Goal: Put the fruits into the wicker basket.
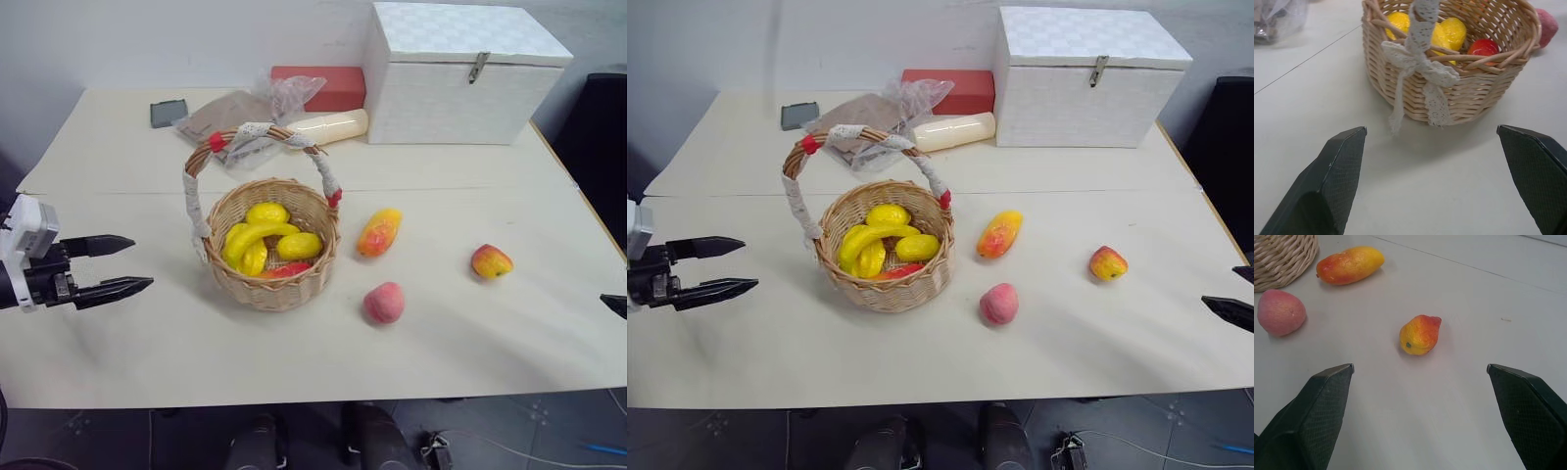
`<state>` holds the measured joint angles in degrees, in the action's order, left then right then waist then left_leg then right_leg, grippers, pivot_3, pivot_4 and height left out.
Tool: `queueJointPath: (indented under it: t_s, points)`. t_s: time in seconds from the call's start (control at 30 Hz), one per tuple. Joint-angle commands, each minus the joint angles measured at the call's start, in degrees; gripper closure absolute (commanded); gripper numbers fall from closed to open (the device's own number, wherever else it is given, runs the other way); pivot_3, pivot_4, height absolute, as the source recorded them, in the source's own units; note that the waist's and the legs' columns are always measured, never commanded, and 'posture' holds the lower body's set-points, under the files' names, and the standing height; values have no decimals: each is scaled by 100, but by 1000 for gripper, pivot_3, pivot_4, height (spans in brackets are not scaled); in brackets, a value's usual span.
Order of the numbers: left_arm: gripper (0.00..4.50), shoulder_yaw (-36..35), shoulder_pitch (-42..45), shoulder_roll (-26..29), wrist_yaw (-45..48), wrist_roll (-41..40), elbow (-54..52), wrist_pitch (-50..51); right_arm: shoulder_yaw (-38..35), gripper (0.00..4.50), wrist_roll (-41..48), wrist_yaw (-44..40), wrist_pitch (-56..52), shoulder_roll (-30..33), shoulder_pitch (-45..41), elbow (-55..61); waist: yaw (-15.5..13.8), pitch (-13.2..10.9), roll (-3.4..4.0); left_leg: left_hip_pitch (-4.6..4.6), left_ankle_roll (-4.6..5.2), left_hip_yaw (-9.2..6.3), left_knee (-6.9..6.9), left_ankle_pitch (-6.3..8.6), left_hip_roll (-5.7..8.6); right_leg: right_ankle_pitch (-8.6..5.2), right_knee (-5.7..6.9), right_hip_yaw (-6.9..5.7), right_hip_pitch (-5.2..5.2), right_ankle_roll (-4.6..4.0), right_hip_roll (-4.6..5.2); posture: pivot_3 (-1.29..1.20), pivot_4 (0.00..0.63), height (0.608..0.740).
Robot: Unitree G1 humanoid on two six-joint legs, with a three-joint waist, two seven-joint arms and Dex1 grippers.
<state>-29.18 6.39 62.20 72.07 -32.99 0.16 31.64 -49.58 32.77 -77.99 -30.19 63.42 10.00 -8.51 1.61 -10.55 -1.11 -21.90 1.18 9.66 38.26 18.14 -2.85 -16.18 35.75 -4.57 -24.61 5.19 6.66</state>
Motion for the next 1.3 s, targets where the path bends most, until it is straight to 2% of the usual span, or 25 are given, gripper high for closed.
queueJointPath:
  t_s: [0.03,0.77,0.97,1.07,1.13,1.3]
  points:
    - [14,-218,-61,131,49,-55,-162,-34,-31,0,24,-49,31,121,-39,49,0,0,0,0,0,0,0,0,-1,0,0,0,0,0,0,0,150,740]
    - [14,6,202,64,-34,-90,-1,-165,49,0,15,260,109,-18,-46,352,-2,0,0,0,-1,0,0,0,-1,0,0,0,0,0,-2,0,150,740]
    - [14,98,354,226,237,-550,-572,325,90,0,543,242,-484,65,-170,1175,-2,0,0,0,0,0,1,-1,0,0,3,0,0,0,-7,0,150,740]
    - [14,321,489,395,542,-889,-1194,546,483,0,1116,433,-944,39,-449,2151,12,0,0,0,-2,1,2,-1,-4,0,6,4,0,0,-6,0,150,740]
    - [14,609,672,451,710,-948,-1492,495,974,0,1174,666,-886,-92,-687,2686,12,0,0,3,-6,1,3,-1,-7,0,8,6,1,0,-7,0,150,740]
    - [14,1662,1736,144,788,-951,-1909,343,2907,0,640,1555,-485,-781,-1586,3528,-17,0,-1,11,-12,6,1,-2,3,-1,9,8,4,-2,-21,0,150,740]
